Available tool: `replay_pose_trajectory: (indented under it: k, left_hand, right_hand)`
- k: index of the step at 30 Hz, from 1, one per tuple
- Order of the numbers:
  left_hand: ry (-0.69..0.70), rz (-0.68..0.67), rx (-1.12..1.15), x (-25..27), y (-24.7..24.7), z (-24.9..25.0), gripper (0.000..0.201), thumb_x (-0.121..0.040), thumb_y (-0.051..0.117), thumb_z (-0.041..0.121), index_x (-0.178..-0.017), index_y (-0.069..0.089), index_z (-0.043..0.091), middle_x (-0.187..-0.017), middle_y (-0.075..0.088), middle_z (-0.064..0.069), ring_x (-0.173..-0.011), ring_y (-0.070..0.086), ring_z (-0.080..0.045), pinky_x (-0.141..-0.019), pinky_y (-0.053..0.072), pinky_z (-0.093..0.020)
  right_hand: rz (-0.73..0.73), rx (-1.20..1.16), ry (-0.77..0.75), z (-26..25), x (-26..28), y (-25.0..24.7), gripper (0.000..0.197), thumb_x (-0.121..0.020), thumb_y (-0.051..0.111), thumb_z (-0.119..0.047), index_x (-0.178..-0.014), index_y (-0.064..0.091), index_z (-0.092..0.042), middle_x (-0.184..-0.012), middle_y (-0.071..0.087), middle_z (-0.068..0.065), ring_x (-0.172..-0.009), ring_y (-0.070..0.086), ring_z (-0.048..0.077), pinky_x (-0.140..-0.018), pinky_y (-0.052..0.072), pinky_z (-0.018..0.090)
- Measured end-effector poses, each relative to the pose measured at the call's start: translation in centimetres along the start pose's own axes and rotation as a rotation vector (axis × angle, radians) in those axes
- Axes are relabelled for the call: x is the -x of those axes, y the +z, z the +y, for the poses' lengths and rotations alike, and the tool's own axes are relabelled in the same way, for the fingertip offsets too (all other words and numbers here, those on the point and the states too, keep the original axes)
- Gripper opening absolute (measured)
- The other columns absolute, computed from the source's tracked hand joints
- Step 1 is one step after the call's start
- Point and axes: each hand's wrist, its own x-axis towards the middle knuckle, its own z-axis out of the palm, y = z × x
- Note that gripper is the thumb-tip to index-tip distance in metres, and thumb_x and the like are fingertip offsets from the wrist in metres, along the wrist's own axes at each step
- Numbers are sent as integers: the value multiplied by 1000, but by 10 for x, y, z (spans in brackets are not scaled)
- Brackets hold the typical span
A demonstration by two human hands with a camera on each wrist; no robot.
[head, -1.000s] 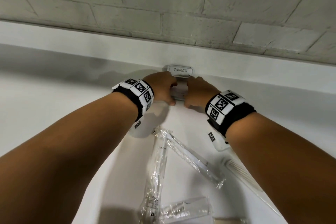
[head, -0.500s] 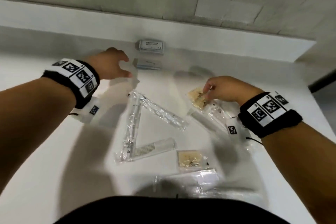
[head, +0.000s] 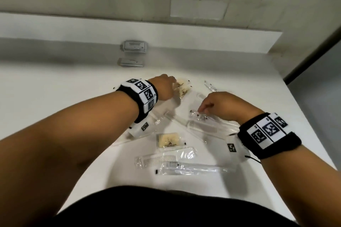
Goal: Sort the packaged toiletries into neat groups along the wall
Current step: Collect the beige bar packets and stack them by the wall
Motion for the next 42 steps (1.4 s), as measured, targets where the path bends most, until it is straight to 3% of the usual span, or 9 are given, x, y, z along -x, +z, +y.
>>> replay_pose_trajectory:
  k: [4, 11, 16, 23, 26, 30, 34, 38, 42]
  left_hand:
    - [-140, 96, 64, -23, -1, 21, 67, -90, 50, 40, -147, 27, 13, -146, 39, -16, -131, 42, -34, -106, 38, -41]
    - [-170, -35, -3, -48, -12, 32, 59, -79, 68, 50, -108, 63, 0, -116, 65, -17, -105, 60, -33, -87, 48, -36]
    - [-133, -19, 122, -38, -26, 33, 51, -88, 62, 43, -109, 64, -4, -111, 65, -18, -92, 60, -28, -77, 45, -31]
    - [-179, -48, -82, -33, -2, 69, 37, -76, 69, 44, -91, 65, 10, -86, 65, -5, -83, 59, -25, -74, 49, -31]
    - [-258, -27, -20, -31, 6, 73, 40, -73, 70, 29, -106, 60, 8, -94, 64, -6, -89, 61, -25, -73, 50, -31]
    - [-352, -80, 176, -19, 10, 72, 82, -73, 77, 22, -135, 29, -1, -123, 58, -12, -111, 59, -29, -88, 52, -37]
    - [-280, -13, 146, 2, 5, 64, 58, -85, 65, 31, -133, 46, 3, -133, 53, -13, -120, 53, -28, -92, 45, -34]
    - [-161, 118, 233, 44, -16, 55, 50, -85, 65, 41, -121, 54, 8, -116, 59, -10, -101, 57, -26, -75, 42, -28]
    - [-109, -181, 51, 101, -22, 59, 43, -86, 64, 45, -117, 55, 17, -108, 62, 2, -98, 56, -19, -78, 40, -29]
  right_hand:
    - [29, -17, 21, 15, 5, 7, 21, -89, 59, -20, -102, 73, -27, -106, 69, -12, -101, 61, 10, -86, 45, 21]
    - [93, -113, 134, 54, -1, -13, 19, -88, 55, -12, -97, 69, -22, -95, 68, -7, -76, 61, 9, -68, 46, 23]
    - [373, -119, 261, 107, -23, -34, 19, -88, 53, -11, -92, 68, -22, -109, 67, 1, -100, 63, 21, -91, 50, 34]
    - [120, 6, 214, 104, -49, -29, 60, -73, 77, -36, -127, 54, -25, -131, 55, -3, -117, 55, 19, -99, 46, 35]
    - [118, 101, 236, 99, -52, -27, 63, -72, 77, -42, -127, 53, -25, -130, 52, 0, -116, 53, 23, -98, 46, 38]
    - [44, 140, 242, 91, -46, -26, 60, -74, 77, -41, -122, 53, -14, -121, 59, 4, -108, 58, 25, -92, 47, 34]
    - [-25, 259, 227, 85, -41, -23, 53, -83, 66, -46, -116, 59, -4, -114, 65, 11, -104, 60, 27, -86, 47, 32]
    - [31, 50, 229, 91, -32, -30, 38, -96, 50, -40, -105, 56, -3, -111, 63, 15, -93, 56, 26, -81, 42, 31]
    - [60, 76, 221, 87, -13, -38, 53, -94, 54, -42, -131, 51, -4, -133, 55, 13, -120, 51, 30, -98, 40, 34]
